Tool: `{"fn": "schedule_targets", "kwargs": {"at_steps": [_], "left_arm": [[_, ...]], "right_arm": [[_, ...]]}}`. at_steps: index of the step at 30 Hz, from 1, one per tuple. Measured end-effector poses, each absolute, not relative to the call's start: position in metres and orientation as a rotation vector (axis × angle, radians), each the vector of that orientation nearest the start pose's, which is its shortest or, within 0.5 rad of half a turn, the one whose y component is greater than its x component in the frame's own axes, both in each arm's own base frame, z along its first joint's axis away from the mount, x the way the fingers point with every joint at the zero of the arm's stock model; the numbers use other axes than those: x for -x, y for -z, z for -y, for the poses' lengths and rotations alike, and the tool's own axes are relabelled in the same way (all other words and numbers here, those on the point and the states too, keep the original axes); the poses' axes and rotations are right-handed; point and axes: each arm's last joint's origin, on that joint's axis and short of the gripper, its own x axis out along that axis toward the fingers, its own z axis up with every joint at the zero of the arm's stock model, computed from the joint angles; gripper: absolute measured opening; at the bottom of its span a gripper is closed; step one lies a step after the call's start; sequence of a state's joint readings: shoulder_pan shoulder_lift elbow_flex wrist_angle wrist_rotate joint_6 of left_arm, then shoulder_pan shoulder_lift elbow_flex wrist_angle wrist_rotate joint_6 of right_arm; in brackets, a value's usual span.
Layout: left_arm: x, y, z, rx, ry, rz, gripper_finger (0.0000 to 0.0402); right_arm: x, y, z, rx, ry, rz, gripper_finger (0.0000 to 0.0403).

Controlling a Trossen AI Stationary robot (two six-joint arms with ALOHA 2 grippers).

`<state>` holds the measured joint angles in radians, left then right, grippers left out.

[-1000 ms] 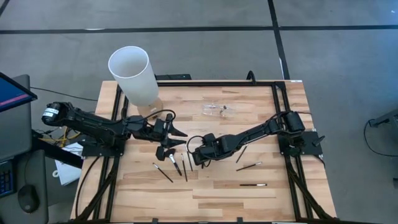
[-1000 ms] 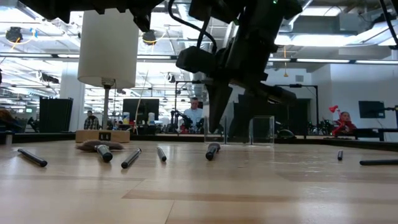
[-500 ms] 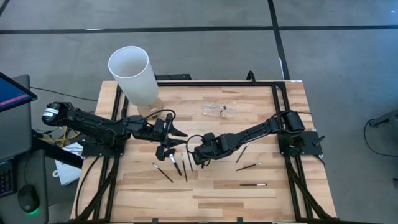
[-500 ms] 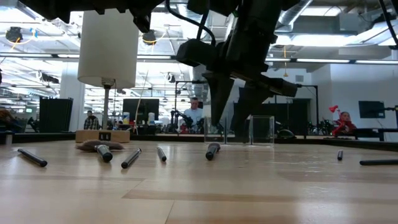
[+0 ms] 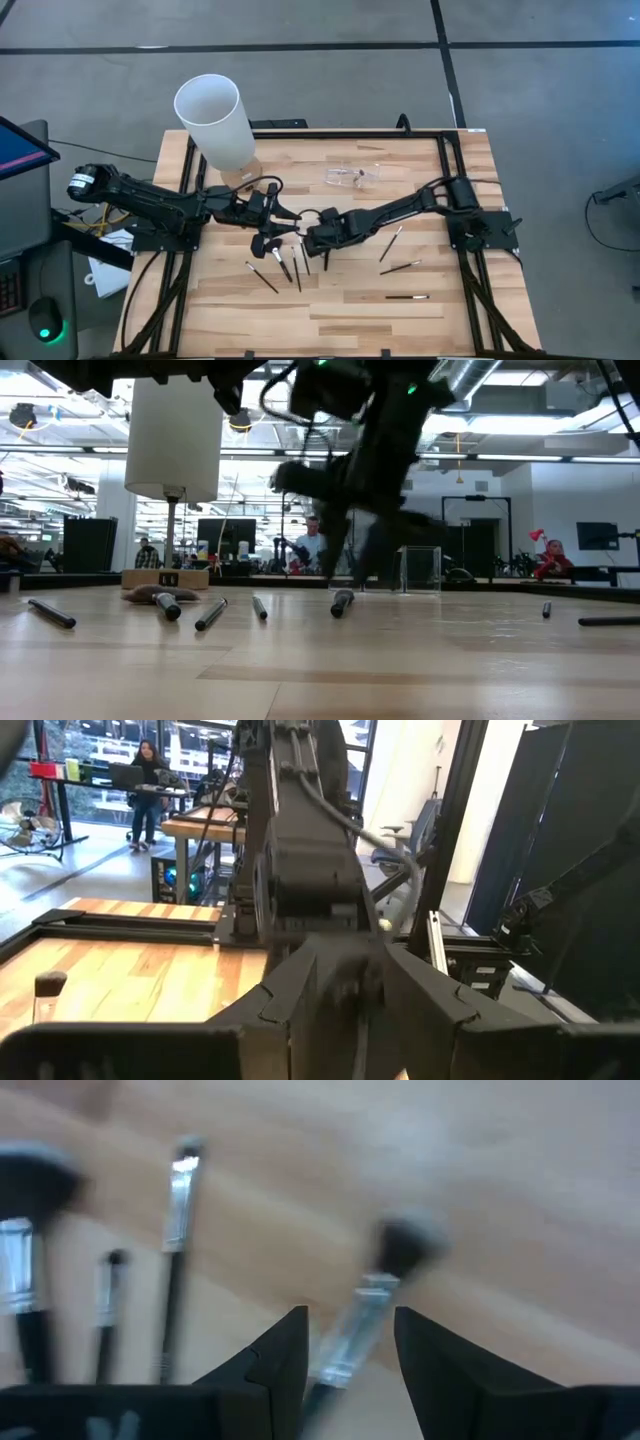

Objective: Put items in baskets/containers
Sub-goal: Put the black blush brush into the transparent organizer

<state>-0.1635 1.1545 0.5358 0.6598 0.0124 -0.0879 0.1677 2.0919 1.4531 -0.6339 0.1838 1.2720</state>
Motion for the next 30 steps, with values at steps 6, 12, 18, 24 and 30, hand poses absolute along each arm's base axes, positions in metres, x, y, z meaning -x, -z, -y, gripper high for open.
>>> {"fn": "schedule_targets", "kwargs": {"at_steps": [6, 12, 18, 24, 30], "left_arm": [[-0.241, -0.254, 0.040, 0.090, 0.177, 0.020, 0.0113], [-0.241, -0.255, 0.040, 0.093, 0.177, 0.018, 0.0113], [-0.241, -0.254, 0.040, 0.093, 0.176, 0.011, 0.0113], [-0.241, -0.254, 0.040, 0.091, 0.176, 0.011, 0.0113], [-0.241, -0.254, 0.040, 0.089, 0.176, 0.010, 0.0113]], "right_arm": [[-0.420, -0.128, -0.067, -0.849, 0.777, -1.090, 0.0140], [-0.421, -0.132, -0.064, -0.822, 0.781, -1.118, 0.0128], [-0.419, -0.132, -0.063, -0.793, 0.785, -1.146, 0.0108], [-0.418, -0.131, -0.063, -0.760, 0.770, -1.165, 0.0074], [-0.417, -0.132, -0.063, -0.720, 0.746, -1.179, 0.0037]]}}
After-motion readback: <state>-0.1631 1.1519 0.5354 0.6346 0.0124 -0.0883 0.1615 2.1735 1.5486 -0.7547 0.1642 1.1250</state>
